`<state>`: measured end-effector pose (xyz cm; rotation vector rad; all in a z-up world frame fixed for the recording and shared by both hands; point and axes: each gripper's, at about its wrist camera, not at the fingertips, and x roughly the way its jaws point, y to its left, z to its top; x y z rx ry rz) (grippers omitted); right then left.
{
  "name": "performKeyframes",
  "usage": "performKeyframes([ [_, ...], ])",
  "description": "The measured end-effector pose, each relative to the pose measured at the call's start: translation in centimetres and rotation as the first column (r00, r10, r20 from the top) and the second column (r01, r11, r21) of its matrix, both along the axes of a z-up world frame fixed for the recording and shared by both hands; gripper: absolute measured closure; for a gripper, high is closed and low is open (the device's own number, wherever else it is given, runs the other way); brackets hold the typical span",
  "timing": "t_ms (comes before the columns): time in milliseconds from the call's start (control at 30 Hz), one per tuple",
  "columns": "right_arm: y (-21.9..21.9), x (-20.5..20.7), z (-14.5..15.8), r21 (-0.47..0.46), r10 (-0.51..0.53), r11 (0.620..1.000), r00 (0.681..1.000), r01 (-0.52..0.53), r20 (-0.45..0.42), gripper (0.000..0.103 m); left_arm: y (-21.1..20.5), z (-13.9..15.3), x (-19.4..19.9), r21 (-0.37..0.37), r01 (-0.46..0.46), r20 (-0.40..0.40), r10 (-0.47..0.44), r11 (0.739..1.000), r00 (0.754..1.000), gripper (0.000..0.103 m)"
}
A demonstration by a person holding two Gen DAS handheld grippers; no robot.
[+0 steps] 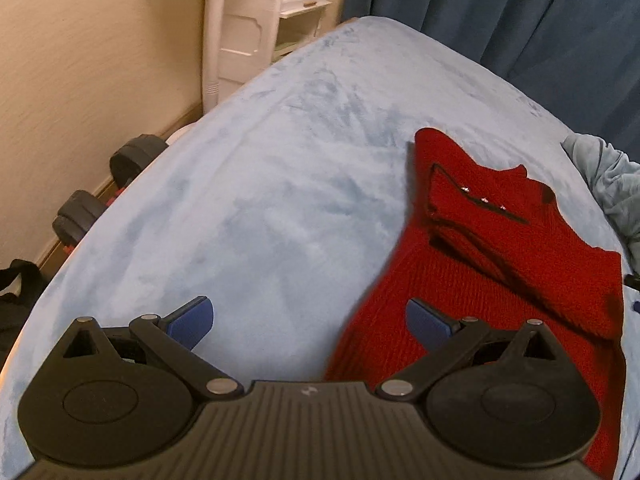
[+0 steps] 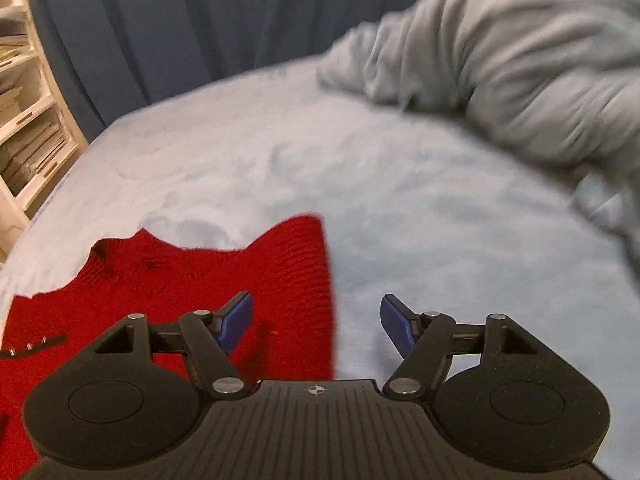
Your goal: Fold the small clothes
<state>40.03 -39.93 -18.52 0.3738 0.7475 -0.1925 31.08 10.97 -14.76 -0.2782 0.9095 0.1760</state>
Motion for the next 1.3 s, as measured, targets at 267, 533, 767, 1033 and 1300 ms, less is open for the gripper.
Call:
performKeyframes([
  [267, -2.6, -0.7, -3.1, -0.018, -0.122, 0.992, 0.993, 0.122, 0.001, 0.092, -1.3, -0.3, 0.9, 0.060, 0.052, -0.008, -0.052, 0.997, 0.999, 0.000],
  [533, -2.1, -9.8, 0.9, 0.140, -0.104, 0.985, 0.994, 0.097, 0.043, 0.031, -1.9, -0.4, -1.0, 0.080, 0.086, -0.037, -0.083, 0.993, 0.996, 0.000],
  [767, 3.2, -16.7, 2.0, -0.163, 0.074, 0.984, 0.996, -0.065, 0.048, 0.029, -2.4, 0.2, -4.8, 0.118, 0.122, -0.067, -0.114, 0.986, 0.991, 0.000],
  [1033, 3.6, -3.9, 0.3, -0.168, -0.003, 0.986, 1.000, -0.001, -0.019, 0.028, -3.1, 1.9, -5.0, 0.125, 0.099, -0.040, -0.094, 0.987, 0.995, 0.000],
  [1300, 4.3, -11.6, -1.0, -0.198, 0.120, 0.972, 0.991, -0.128, -0.051, 0.021, -3.0, -0.7, -3.4, 0.142, 0.126, -0.115, -0.110, 0.982, 0.987, 0.000],
])
